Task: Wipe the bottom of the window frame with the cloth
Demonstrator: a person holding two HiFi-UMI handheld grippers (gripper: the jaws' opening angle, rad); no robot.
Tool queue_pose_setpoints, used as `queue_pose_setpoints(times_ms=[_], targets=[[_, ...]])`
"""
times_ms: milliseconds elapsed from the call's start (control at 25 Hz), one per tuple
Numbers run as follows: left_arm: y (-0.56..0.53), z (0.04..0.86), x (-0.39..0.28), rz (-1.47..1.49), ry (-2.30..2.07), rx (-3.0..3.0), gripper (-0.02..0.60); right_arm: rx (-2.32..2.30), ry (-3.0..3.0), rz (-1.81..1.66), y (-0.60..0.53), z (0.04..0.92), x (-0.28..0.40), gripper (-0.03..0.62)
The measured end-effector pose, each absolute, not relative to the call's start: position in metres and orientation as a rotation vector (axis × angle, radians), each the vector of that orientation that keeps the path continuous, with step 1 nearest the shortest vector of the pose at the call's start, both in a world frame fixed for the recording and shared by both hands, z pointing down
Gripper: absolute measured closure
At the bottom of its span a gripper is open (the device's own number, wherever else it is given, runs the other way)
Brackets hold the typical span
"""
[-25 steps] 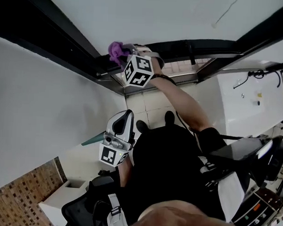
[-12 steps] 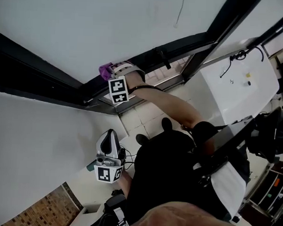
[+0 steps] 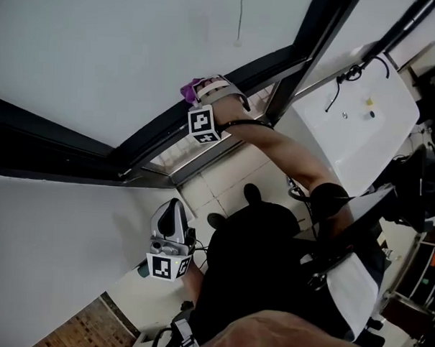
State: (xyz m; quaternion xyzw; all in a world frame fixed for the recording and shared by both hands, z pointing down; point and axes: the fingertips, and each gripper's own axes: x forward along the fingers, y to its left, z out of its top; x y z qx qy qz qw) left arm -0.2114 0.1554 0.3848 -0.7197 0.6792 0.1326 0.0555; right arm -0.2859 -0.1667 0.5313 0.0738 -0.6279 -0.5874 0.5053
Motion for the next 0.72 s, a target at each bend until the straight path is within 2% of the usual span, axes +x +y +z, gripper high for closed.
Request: queue_pose_setpoints(times_ms=[120, 280, 440, 600, 720], targets=[[0.155, 0.388, -0.211, 0.394, 2.071, -2.191, 0.581, 0.168, -1.534, -1.359, -0.174, 0.535, -0.273, 0.533], [0.153, 0.388, -0.203, 0.386, 2.086, -2.18, 0.581, -0.079, -1.442, -1.237, -0.139, 0.545, -0.232, 0.525], [0.15, 0.393, -0.207, 0.365, 2.115, -2.193, 0.581, -0.051, -1.764, -1.124, -0.104, 0.513, -0.193, 0.524], [0.137, 0.396, -0.203, 0.368, 2.093, -2.226, 0.581, 0.194, -2.073, -1.095, -0.132, 0.442, -0.212, 0.523], [0.124, 0.389, -0.189, 0.356, 2.032, -2.246, 0.581, 0.184, -2.021, -1.112, -0.162, 0.464, -0.249, 0.523]])
